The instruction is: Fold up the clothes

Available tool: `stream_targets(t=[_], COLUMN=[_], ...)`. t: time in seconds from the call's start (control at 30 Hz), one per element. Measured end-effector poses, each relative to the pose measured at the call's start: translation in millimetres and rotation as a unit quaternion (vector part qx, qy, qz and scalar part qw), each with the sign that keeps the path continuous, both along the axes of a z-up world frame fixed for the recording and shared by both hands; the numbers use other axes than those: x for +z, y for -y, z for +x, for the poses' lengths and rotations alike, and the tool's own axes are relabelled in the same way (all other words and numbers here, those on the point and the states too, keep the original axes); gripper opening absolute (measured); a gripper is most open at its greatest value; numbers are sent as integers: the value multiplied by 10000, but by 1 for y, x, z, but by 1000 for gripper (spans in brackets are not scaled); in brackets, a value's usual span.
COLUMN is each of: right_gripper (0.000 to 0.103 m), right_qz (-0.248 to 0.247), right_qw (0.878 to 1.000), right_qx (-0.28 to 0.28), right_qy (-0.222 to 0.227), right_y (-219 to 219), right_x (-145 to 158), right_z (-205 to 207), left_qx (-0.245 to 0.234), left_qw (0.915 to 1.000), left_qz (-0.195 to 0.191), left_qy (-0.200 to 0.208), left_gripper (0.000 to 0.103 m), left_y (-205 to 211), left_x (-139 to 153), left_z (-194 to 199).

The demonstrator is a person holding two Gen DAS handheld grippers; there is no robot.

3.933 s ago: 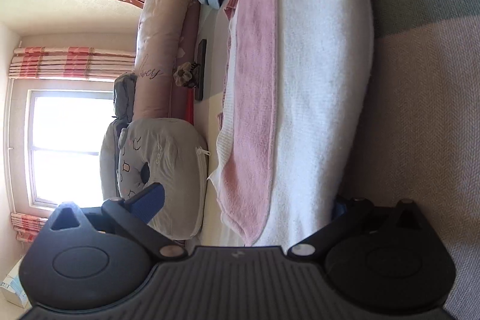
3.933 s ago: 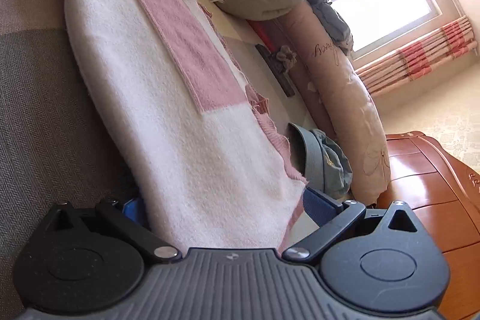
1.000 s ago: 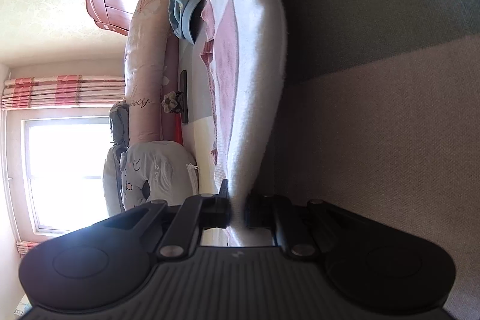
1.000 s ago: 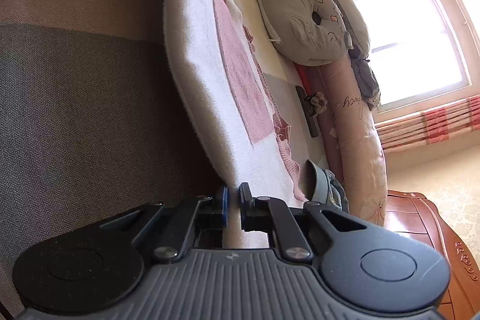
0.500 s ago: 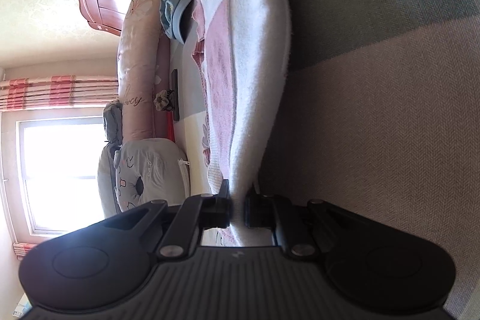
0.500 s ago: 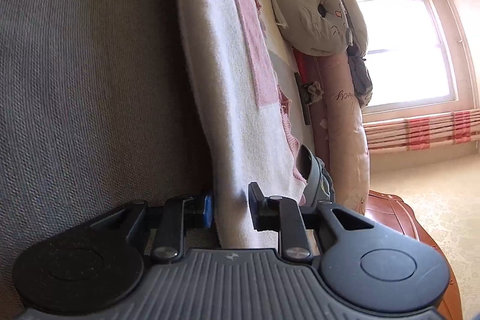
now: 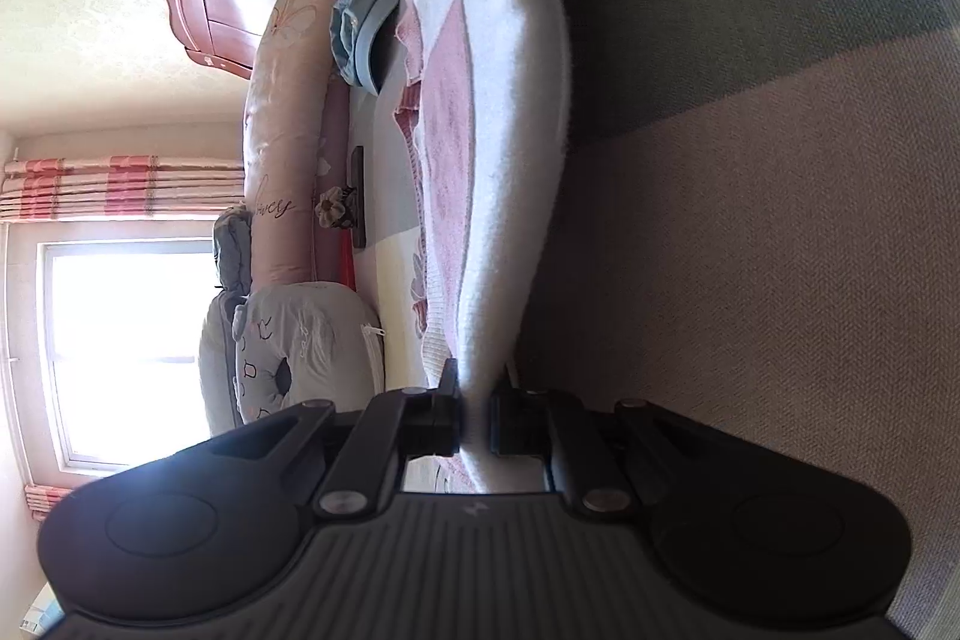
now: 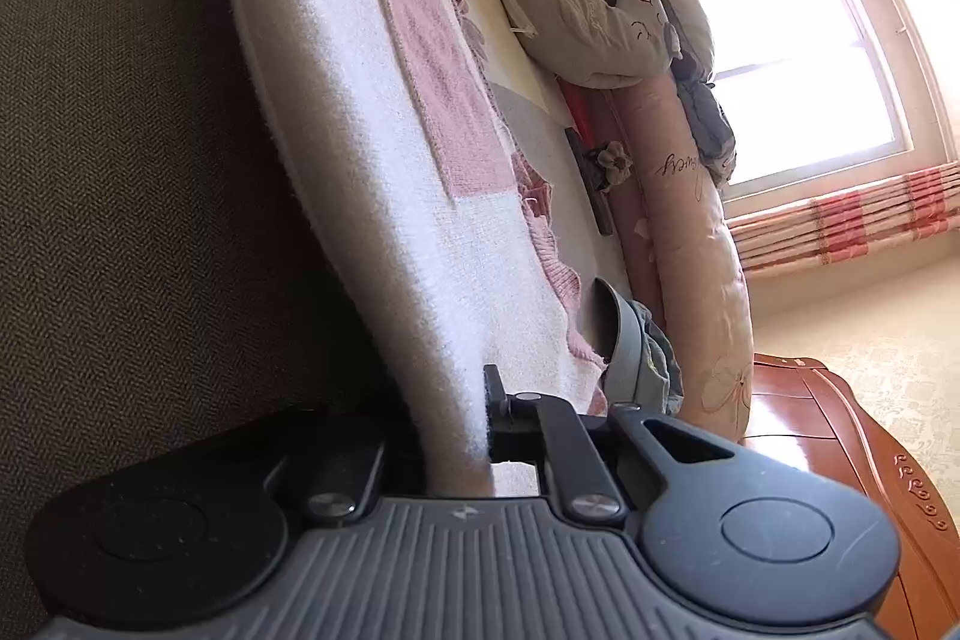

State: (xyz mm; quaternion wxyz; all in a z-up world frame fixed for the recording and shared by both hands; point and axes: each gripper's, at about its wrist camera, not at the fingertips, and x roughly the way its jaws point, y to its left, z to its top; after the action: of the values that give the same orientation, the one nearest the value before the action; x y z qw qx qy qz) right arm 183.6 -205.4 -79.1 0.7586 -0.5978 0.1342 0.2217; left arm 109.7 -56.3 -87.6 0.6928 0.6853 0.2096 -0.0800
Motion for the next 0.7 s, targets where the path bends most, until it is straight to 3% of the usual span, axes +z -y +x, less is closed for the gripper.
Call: stream_targets(t=[0.23, 0.7], right_gripper=[11, 11], right_qz=[45, -58], right_qw=[9992, 9956], right_qx=[193, 337], right_qy=[-342, -872], right_y=[1, 12], right_x=[25, 33], right_z=[-41, -138], left_qx=[38, -91], left_qw=[9999, 9999], left_qz=[-77, -44], left_qy=[57, -88], left_gripper=[6, 7], left_y=[-8, -10], left_x=[7, 7], left_z=[-27, -113])
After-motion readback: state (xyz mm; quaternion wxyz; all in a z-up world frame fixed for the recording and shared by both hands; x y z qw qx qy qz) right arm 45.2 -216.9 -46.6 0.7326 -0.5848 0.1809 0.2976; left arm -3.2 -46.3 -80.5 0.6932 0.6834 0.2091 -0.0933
